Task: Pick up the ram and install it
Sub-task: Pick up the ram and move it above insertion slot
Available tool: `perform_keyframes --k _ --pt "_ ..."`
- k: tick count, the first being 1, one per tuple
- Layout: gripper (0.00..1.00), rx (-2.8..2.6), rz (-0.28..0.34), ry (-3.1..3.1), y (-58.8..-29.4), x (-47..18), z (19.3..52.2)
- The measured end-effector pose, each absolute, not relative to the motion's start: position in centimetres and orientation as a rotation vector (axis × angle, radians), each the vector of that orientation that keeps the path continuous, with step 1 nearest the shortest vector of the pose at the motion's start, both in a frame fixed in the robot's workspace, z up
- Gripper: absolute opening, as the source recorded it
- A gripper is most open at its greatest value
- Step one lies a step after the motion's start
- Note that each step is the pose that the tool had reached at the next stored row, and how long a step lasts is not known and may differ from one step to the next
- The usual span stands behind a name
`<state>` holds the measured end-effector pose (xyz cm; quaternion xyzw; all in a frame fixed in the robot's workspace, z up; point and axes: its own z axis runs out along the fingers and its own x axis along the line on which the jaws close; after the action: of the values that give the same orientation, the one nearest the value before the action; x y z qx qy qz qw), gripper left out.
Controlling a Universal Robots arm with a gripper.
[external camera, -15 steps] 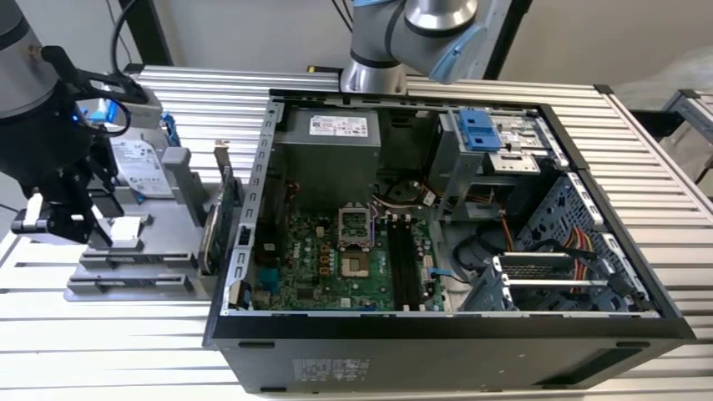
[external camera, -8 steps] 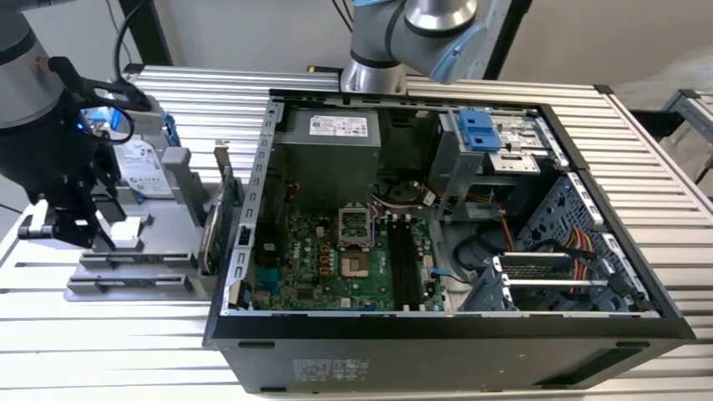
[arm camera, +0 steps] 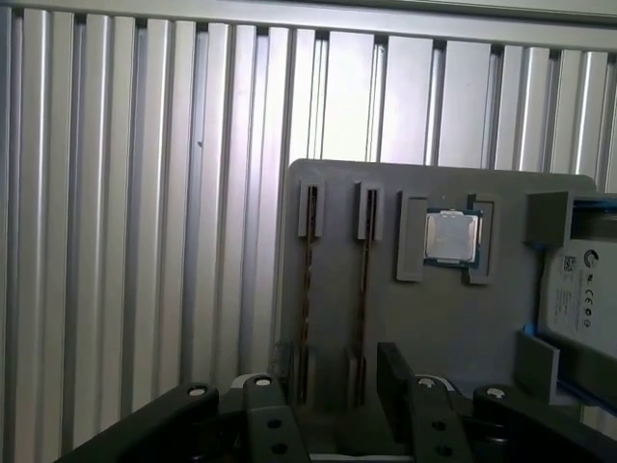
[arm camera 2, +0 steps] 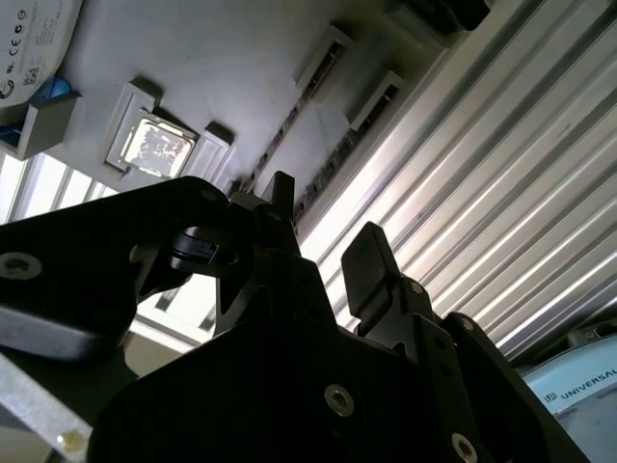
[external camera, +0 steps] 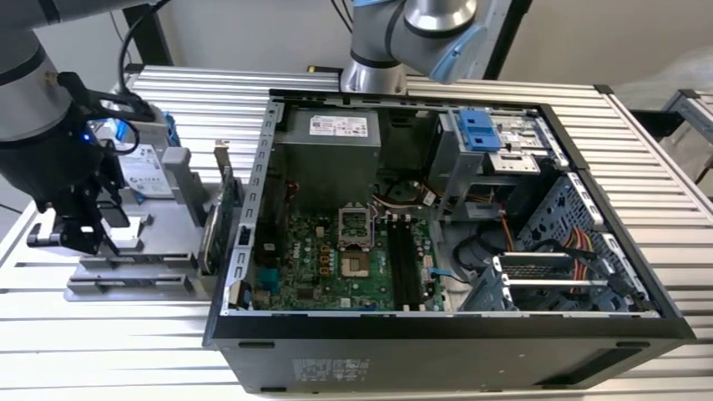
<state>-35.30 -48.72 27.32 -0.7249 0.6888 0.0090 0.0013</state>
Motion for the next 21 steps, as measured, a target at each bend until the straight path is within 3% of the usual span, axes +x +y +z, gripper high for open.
perform_keyframes --k 21 --pt "1.00 -2.282 0.033 2.160 -50.1 -35.4 25.0"
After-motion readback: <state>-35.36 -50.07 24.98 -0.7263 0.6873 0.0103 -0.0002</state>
